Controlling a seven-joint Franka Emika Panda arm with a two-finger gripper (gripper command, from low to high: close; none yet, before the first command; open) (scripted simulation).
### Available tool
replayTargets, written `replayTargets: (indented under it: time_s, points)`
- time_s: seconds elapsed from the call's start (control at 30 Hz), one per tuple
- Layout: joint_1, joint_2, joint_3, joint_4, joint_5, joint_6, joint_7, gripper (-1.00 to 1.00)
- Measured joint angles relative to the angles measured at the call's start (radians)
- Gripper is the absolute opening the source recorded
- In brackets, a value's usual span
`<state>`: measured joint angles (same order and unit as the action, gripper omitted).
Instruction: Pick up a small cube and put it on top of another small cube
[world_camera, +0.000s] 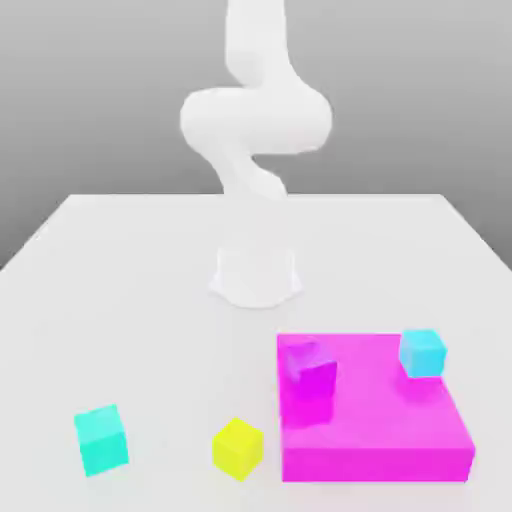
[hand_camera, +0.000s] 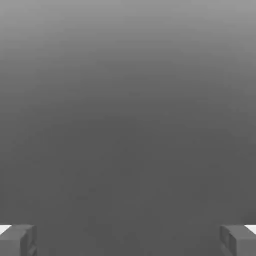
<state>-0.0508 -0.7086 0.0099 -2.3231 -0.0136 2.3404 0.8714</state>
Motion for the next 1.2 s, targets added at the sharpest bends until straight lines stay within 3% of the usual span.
replayTargets:
  time_s: [0.53,0.8,0.97,1.0,1.2]
  points:
    - [-0.245,0.587,-0.031,-0.148,-0.07,0.259,0.445,0.0]
    - [-0.332,0.874,-0.064,-0.22,0.024,0.392,0.569,0.0]
    - [-0.35,1.055,-0.049,-0.199,0.064,0.529,0.56,0.0]
    - [-0.353,1.082,-0.046,-0.195,0.067,0.551,0.558,-1.0]
    - [-0.355,1.096,-0.044,-0.192,0.066,0.564,0.559,-1.0]
